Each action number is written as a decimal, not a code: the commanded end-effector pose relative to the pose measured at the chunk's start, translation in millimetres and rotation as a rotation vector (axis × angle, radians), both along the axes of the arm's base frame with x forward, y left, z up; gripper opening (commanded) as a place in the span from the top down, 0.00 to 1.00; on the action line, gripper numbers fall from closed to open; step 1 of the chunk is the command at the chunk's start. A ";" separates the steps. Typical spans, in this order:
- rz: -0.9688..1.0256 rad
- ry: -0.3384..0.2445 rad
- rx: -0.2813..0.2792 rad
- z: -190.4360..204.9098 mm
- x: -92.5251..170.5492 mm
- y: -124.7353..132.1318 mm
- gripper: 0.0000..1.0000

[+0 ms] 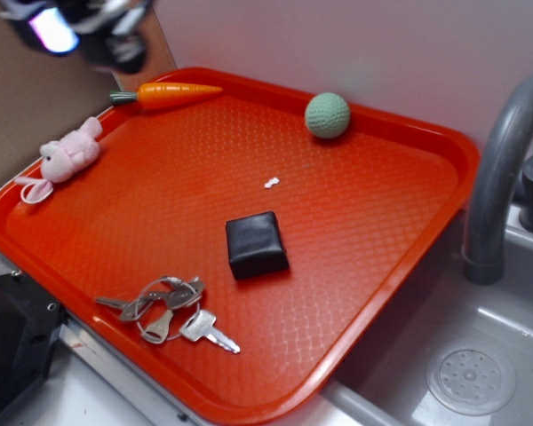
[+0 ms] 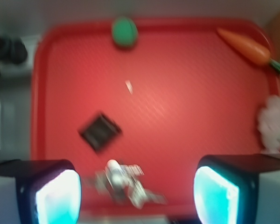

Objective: Grab the green ball.

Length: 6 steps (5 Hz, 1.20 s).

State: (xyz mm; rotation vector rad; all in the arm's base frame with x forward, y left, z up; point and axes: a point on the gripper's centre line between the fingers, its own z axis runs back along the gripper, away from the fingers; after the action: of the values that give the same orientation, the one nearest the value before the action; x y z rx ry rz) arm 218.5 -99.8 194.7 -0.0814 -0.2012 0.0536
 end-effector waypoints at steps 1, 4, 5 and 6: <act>-0.059 -0.086 -0.115 -28.9 100.7 -10.5 0.00; -0.059 -0.086 -0.115 -28.9 100.7 -10.5 0.00; -0.030 -0.050 -0.012 -69.6 114.9 -9.9 0.00; -0.045 -0.064 0.018 -93.9 133.5 -14.1 0.00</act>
State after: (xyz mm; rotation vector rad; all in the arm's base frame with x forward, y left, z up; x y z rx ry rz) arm 342.9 -106.4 73.9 -0.0432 -0.1975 0.0149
